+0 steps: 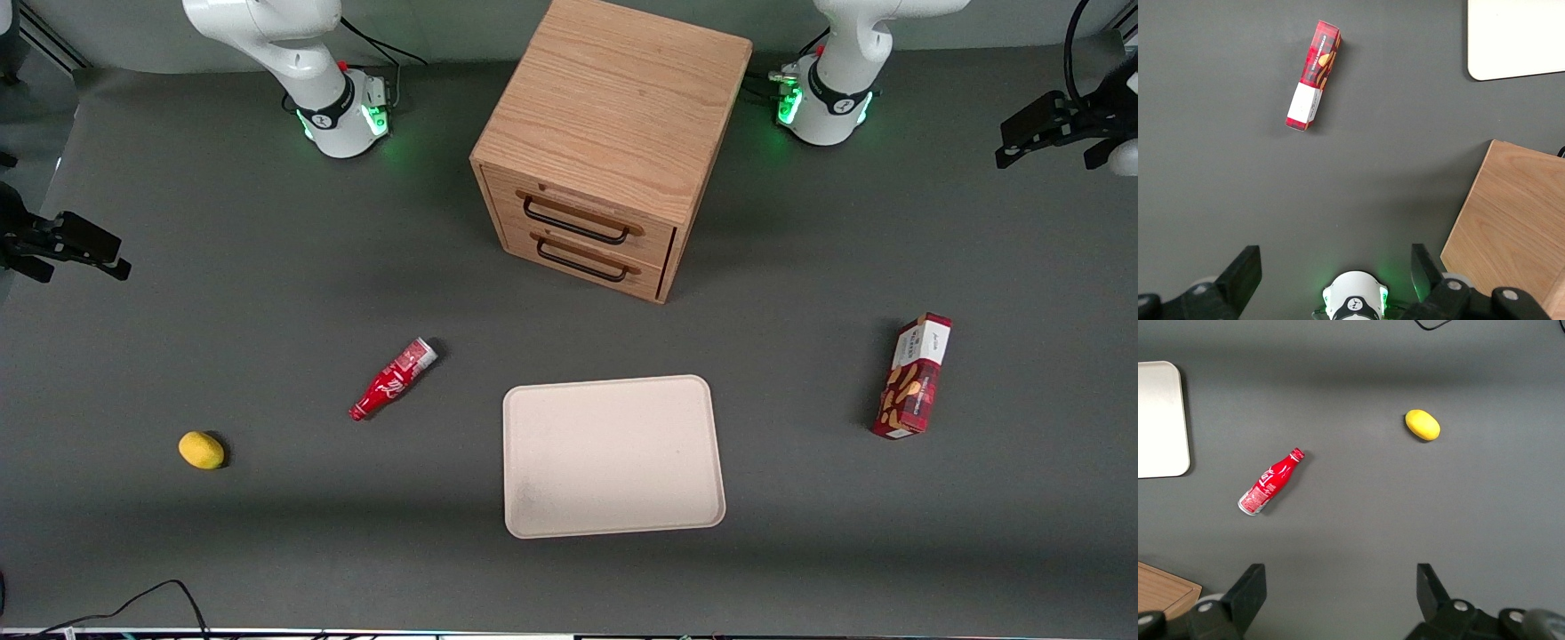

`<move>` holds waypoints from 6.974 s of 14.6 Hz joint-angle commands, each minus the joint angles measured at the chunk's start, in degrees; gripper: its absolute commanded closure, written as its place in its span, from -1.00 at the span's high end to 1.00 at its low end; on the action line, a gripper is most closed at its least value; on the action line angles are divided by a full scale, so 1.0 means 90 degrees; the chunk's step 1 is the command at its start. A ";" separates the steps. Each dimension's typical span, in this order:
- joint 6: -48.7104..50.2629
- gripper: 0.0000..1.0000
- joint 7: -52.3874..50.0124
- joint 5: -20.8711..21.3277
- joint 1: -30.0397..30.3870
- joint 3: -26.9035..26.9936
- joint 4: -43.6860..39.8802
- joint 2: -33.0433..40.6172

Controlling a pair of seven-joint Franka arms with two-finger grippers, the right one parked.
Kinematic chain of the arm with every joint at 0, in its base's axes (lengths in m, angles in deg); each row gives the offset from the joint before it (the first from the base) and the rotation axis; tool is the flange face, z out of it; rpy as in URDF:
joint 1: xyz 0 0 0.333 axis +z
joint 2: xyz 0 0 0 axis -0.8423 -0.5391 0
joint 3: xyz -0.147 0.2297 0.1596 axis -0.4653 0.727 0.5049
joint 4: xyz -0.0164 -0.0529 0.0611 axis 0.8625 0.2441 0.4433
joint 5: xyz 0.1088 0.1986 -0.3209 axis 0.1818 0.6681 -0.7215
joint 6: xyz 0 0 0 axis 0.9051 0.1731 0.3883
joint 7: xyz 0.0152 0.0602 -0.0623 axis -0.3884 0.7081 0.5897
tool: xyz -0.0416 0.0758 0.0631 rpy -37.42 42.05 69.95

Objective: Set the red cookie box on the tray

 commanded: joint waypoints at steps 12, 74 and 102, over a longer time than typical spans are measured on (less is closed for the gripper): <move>-0.0094 1.00 0.1649 0.0184 0.0001 0.0600 -0.0130 -0.0341; -0.3422 -1.00 -0.3511 0.0935 -0.0193 -0.2885 -0.2200 -0.4862; -0.4111 1.00 -0.4568 0.2003 -0.0253 -0.3042 -0.1263 -0.4731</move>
